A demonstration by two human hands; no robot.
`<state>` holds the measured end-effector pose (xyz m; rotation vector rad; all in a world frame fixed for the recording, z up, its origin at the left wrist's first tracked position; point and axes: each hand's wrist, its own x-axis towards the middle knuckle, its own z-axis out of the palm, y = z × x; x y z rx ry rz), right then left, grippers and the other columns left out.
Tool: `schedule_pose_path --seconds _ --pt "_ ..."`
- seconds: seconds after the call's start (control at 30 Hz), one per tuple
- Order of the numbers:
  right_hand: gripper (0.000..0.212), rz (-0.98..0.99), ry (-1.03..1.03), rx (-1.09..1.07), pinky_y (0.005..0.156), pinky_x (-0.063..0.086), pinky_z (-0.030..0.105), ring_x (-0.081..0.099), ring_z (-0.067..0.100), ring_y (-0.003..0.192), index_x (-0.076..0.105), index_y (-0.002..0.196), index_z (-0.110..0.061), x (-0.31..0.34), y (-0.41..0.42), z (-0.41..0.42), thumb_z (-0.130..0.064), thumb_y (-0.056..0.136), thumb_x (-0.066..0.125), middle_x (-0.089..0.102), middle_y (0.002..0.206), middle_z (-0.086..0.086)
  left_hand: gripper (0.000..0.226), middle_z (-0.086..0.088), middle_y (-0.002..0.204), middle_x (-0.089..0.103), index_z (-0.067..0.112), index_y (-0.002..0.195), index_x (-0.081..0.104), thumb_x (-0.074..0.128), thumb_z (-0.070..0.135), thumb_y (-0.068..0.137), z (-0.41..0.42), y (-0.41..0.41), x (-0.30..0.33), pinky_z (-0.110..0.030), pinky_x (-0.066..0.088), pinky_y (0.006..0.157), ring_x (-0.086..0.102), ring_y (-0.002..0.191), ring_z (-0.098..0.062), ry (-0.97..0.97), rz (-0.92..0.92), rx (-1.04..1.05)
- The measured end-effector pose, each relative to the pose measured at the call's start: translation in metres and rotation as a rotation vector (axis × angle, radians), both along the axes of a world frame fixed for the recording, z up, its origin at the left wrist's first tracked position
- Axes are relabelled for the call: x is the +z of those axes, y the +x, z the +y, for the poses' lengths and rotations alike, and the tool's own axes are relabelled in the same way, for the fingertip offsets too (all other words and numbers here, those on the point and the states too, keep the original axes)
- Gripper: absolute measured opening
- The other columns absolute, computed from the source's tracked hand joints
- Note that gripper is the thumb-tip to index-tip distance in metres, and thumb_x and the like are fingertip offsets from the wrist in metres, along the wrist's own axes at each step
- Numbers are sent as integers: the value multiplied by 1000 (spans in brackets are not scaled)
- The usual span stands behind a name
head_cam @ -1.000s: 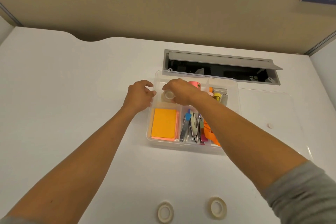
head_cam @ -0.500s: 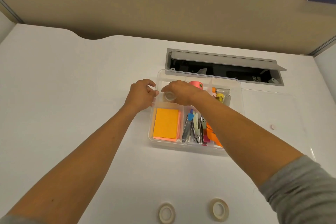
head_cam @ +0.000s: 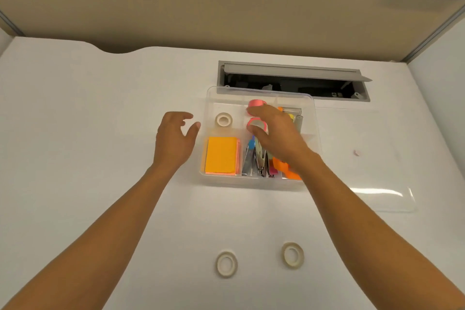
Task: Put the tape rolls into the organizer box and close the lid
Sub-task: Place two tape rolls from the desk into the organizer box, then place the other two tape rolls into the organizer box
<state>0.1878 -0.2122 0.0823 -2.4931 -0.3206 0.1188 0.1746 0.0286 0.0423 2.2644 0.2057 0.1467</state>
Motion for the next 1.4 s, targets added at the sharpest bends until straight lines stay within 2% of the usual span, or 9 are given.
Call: schedule_pose_path --seconds 0.17,0.27,0.5,0.67,0.83,0.97,1.07,1.17,1.4 --pt "30 -125 134 -125 90 48 34 61 22 103 62 119 -14 2 -90 -29 -18 89 65 66 118 4 29 -3 121 54 18 114 62 60 34 90 -16 -77 -8 -43 55 86 57 106 -20 29 -39 -115" --pt "27 -100 136 -156 84 51 36 63 22 95 64 115 -13 -11 -136 -41 -19 88 67 67 114 3 30 -1 122 54 20 115 61 60 36 90 -25 -118 -14 -43 54 87 55 110 -19 34 3 -205" --pt "41 114 -141 -228 93 42 33 43 16 125 57 126 -25 -55 -211 -66 -41 89 60 55 133 -3 43 3 132 49 24 125 56 56 46 89 -39 -193 -29 -23 36 98 45 124 -13 164 99 -421" --pt "58 217 -224 -239 88 45 37 31 17 131 51 130 -29 -72 -245 -73 -52 79 66 42 142 -4 65 11 139 39 33 139 40 53 62 82 -44 -224 -36 -23 32 101 37 126 -10 239 276 -610" --pt "50 273 -229 -159 80 43 31 36 18 124 53 125 -30 -80 -259 -67 -37 78 71 43 135 -5 61 10 139 40 31 139 42 63 45 83 -49 -238 -45 -25 34 102 33 128 -13 327 331 -763" --pt "43 252 -154 -120 80 46 33 44 18 117 55 124 -26 -82 -260 -63 -29 82 68 51 124 -5 46 9 129 48 25 130 54 64 25 85 -51 -239 -47 -26 40 94 38 120 -16 283 317 -740" --pt "47 250 -12 -136 91 45 33 49 18 113 57 125 -24 -77 -256 -61 -33 81 70 56 123 -5 43 12 123 51 27 125 57 65 28 84 -50 -237 -45 -21 36 92 43 113 -13 204 318 -668" --pt "46 221 131 -173 91 48 36 55 17 107 60 123 -25 -69 -246 -56 -34 79 74 59 122 -5 40 18 118 49 30 123 58 66 33 84 -45 -231 -39 -17 32 91 44 109 -8 151 262 -604" --pt "46 141 301 -224 76 51 15 58 7 99 61 120 -29 -42 -205 -42 -39 77 76 60 117 -13 42 23 117 47 35 121 58 70 37 81 -35 -187 -10 -9 33 89 44 105 -1 106 134 -497"
